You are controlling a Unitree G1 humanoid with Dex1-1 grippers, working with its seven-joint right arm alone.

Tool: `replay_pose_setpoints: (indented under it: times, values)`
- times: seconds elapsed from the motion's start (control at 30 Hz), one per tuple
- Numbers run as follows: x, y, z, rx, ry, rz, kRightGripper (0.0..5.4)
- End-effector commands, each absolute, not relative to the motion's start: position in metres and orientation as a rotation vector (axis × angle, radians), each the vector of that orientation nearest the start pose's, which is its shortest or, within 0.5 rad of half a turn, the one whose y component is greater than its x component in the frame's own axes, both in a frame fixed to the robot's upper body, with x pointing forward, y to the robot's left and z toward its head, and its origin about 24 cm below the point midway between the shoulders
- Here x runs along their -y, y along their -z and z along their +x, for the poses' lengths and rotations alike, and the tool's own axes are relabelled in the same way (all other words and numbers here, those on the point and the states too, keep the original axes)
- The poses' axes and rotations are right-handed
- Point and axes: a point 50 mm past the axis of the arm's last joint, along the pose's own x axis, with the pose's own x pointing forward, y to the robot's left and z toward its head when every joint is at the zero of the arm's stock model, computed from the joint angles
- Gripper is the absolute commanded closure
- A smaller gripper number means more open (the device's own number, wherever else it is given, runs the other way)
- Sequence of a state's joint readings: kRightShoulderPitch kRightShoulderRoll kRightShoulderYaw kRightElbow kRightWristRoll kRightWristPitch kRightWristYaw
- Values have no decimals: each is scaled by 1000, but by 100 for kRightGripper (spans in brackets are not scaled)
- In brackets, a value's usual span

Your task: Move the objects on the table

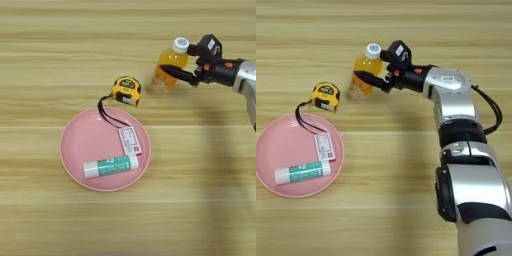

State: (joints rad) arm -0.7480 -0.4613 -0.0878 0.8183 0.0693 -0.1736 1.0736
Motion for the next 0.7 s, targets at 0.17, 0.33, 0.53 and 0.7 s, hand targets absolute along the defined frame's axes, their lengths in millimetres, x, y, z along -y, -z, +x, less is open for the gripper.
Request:
replay_pose_setpoints:
  times: [0.17,0.33,0.53,0.7]
  values:
    - [213,-173,366,135,-846,-403,188]
    - [213,-168,367,112,-850,-397,188]
    - [210,-156,368,68,-861,-384,188]
    - [208,-148,369,38,-865,-378,188]
